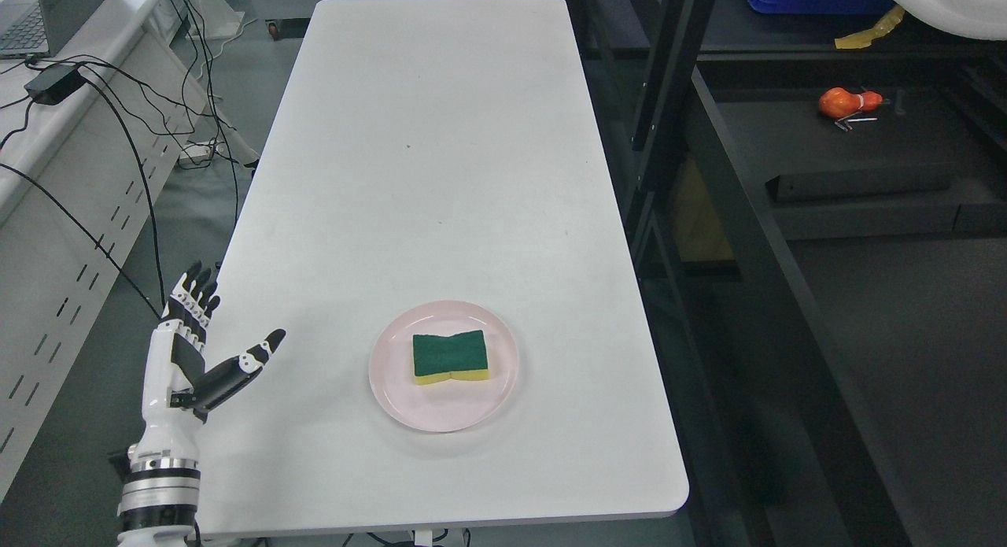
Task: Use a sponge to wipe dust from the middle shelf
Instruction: 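Raise the left hand from beside the table toward the pink plate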
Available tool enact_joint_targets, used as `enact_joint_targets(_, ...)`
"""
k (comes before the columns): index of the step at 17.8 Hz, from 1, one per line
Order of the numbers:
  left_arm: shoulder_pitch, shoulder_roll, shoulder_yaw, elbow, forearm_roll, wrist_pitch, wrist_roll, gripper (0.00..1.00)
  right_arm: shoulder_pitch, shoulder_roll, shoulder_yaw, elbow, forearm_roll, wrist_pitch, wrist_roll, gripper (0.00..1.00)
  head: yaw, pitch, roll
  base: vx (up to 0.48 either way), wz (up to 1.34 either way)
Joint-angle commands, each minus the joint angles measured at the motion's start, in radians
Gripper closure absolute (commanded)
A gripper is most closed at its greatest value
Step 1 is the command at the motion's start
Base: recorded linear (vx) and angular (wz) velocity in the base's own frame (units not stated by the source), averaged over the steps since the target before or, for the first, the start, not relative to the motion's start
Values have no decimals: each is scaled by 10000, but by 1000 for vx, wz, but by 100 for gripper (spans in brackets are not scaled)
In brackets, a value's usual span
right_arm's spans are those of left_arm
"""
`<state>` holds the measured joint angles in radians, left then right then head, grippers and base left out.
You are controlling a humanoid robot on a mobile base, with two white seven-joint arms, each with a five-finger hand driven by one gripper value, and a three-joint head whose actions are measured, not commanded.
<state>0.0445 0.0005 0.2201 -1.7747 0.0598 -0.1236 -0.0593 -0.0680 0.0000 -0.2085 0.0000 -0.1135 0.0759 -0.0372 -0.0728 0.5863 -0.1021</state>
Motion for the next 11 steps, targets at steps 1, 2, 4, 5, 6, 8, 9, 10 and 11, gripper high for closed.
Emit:
enact_joint_targets(1,0,169,8,-1,0,-37,-5,1,4,-175,-2,-174,0,8,4,0,0,0,0,0,0)
enact_joint_targets(2,-15,194,8,-1,0,-37,-5,1,-11,-175,-2,-174,0,8,4,0,0,0,0,0,0)
enact_joint_targets(4,-107,301,8,14,0,-52,-21,1,-11,-175,-2,-174,0,8,4,0,0,0,0,0,0)
enact_joint_targets(5,-153,454,-7,14,0,-129,-66,1,4,-175,-2,-174,0,8,4,0,0,0,0,0,0)
enact_joint_targets(6,-305,896,-113,45,-15,-479,-416,1,5,-175,-2,-174,0,8,4,0,0,0,0,0,0)
enact_joint_targets(8,-582,1877,-435,213,-213,-1337,-1412,3,5,-175,-2,-174,0,8,4,0,0,0,0,5,25)
enact_joint_targets(9,-735,2444,-725,275,-685,-1706,-1751,5,-11,-175,-2,-174,0,8,4,0,0,0,0,-12,-1)
enact_joint_targets(10,-949,2859,-910,366,-1419,-1998,-1906,6,4,-175,-2,-174,0,8,4,0,0,0,0,-12,-1)
enact_joint_targets(11,-1255,3228,-1064,580,-2505,-2426,-1984,6,5,-175,-2,-174,0,8,4,0,0,0,0,-18,0)
